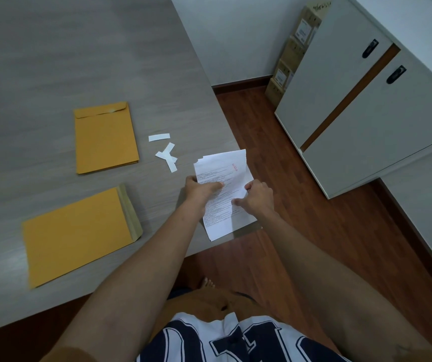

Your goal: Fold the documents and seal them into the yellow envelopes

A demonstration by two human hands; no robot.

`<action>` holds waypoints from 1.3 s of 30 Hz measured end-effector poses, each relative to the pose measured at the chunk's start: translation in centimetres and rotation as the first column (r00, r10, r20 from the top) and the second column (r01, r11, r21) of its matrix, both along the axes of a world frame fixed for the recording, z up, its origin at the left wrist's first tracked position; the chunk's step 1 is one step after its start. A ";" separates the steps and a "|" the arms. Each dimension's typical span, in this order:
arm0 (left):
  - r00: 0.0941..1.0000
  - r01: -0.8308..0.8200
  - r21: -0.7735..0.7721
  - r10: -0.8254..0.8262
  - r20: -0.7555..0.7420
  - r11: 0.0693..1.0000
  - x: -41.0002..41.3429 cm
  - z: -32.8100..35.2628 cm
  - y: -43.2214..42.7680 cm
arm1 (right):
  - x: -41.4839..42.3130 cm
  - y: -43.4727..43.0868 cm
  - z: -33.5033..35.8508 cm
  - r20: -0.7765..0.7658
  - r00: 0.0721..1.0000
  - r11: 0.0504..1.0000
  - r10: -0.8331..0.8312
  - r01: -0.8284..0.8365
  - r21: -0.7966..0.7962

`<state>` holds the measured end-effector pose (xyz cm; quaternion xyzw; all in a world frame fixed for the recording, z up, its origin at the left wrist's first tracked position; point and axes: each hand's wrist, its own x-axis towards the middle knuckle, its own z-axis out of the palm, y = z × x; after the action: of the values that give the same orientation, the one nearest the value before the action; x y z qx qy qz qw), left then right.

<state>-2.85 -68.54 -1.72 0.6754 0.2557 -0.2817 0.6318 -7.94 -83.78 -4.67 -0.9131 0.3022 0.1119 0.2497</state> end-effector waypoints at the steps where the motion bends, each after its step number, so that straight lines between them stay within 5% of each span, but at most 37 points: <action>1: 0.999 -0.023 -0.042 0.022 -0.024 0.999 0.0 0.1 0.2 | 0.0 0.0 0.0 0.001 1.000 1.000 0.001 -0.001 -0.002; 5: 0.997 0.001 -0.170 -0.015 -0.081 0.985 -0.2 0.1 0.9 | -0.1 -0.1 -0.1 0.010 1.000 1.000 -0.001 0.001 0.007; 16: 0.992 0.105 -0.069 -0.100 0.073 0.992 -0.9 0.0 2.2 | -0.6 1.1 0.2 0.076 0.996 0.997 0.050 -0.054 0.053; 24: 0.990 -0.087 -0.112 0.098 0.099 0.990 1.3 1.1 8.2 | 1.2 5.8 1.8 0.146 0.976 0.926 -0.162 0.099 0.363; 28: 0.960 -0.238 -0.300 0.271 0.073 0.924 2.8 2.1 13.2 | 3.3 9.9 3.5 0.074 0.908 0.720 -0.412 0.275 0.637; 31: 0.940 -0.282 -0.417 0.336 0.061 0.864 3.6 3.2 17.2 | 4.8 13.7 4.9 -0.073 0.860 0.356 -0.506 0.285 0.890; 35: 0.925 -0.301 -0.483 0.374 0.061 0.823 3.8 4.5 21.6 | 5.9 18.6 6.3 -0.125 0.919 -0.053 -0.374 0.113 0.992; 37: 0.918 -0.310 -0.488 0.390 0.069 0.816 3.7 4.9 23.7 | 6.5 20.7 7.0 -0.098 0.947 -0.096 -0.304 0.072 0.993; 39: 0.905 -0.336 -0.478 0.419 0.074 0.811 3.5 4.9 26.3 | 7.2 23.1 7.5 -0.049 0.958 -0.043 -0.284 0.039 0.998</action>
<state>0.65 -42.28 3.15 0.4663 0.2552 -0.1412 0.8352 -0.70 -60.64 2.85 -0.4231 0.2136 0.1841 0.8611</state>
